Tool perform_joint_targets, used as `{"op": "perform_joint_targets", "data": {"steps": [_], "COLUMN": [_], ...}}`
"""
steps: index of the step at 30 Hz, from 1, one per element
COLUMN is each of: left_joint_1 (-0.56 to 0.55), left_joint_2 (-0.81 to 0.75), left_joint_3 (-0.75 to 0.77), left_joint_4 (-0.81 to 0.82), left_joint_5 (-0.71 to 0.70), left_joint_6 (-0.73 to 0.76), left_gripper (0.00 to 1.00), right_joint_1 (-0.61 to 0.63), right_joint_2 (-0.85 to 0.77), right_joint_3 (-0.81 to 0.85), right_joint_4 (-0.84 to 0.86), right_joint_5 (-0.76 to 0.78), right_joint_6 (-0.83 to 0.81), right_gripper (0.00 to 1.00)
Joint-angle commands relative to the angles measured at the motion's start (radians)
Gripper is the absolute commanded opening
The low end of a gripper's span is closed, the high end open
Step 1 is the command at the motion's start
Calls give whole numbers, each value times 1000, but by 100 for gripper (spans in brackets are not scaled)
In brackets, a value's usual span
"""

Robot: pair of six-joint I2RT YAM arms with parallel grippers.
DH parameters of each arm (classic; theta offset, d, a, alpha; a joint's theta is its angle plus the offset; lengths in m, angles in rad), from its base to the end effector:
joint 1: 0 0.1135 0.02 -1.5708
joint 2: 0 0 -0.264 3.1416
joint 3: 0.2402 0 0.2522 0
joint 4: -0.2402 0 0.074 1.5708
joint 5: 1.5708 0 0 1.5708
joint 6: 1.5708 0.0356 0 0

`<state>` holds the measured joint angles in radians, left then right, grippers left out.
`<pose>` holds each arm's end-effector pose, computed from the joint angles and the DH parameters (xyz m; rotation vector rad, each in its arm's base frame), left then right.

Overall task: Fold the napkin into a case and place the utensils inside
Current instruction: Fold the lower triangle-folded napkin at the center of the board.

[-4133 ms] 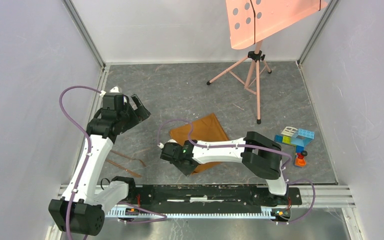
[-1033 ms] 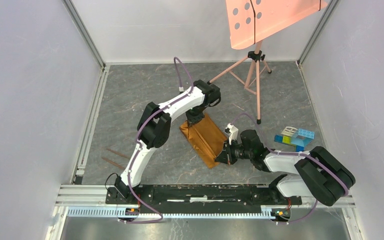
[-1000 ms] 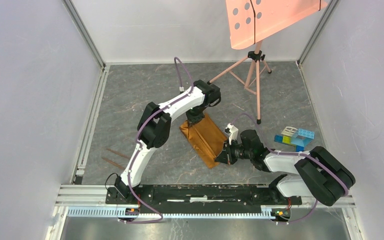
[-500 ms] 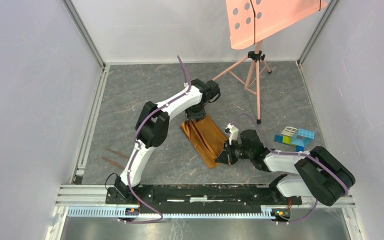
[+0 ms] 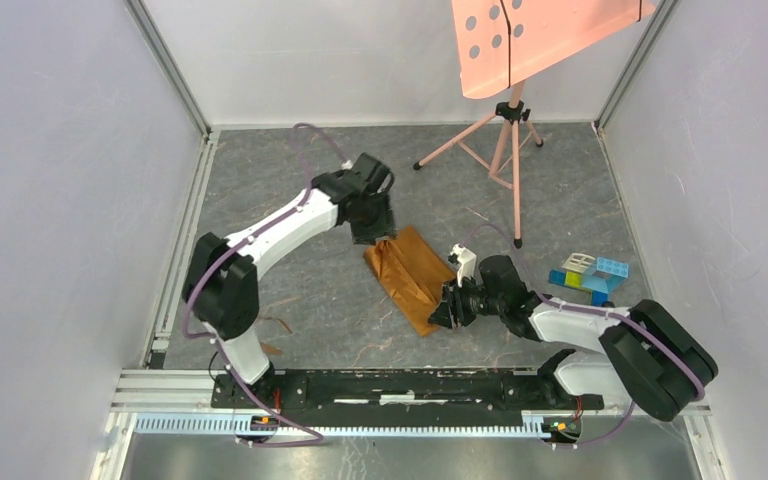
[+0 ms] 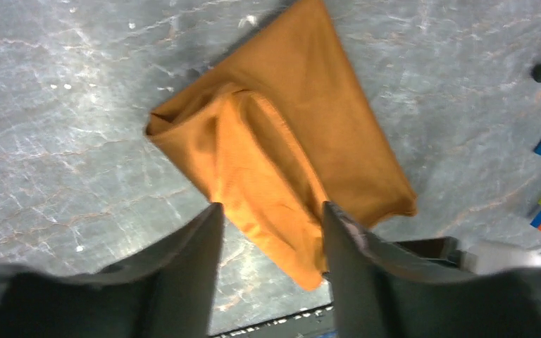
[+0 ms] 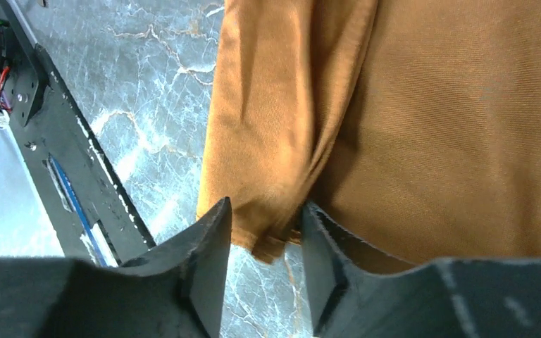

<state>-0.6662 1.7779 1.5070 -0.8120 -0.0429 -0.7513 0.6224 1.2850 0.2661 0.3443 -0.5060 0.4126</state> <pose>0.2979 -0.2322 0.2673 -0.1300 2.7135 -0.3959 0.1583 0.1348 0.1240 -0.5416 2.3283 1.0971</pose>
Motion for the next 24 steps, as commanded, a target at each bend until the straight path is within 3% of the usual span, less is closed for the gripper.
{"op": "perform_joint_targets", "data": {"steps": [1,4,7,12,15,20,24], "left_joint_1": [102,133,138,147,160,186,202], "left_joint_2": [-67,-72,-36,26,63,140,183], "left_joint_3": [-202,-265,-272,-252,-231,-205,-188], "left_joint_4": [246,312,353,387,392,437,436], "left_joint_5": [201,260,304,307,299,325,324], "left_joint_6": [23,20,25,38,54,76,96], "left_gripper": [49,31,18,14,12,9,7], "right_joint_1": [0,2,5,8,10,10,11], "right_joint_2": [-72,-86,-78,-5,43,159,209], "right_joint_3": [55,94,128,192,233,318,337], "right_joint_4": [-128,-185,-188,-153,-128,-74,-64], "right_joint_5": [110,176,208,226,231,164,116], "right_joint_6": [-101,-162,-181,-172,-163,-117,-100], "right_gripper": [54,64,66,63,57,37,36]}}
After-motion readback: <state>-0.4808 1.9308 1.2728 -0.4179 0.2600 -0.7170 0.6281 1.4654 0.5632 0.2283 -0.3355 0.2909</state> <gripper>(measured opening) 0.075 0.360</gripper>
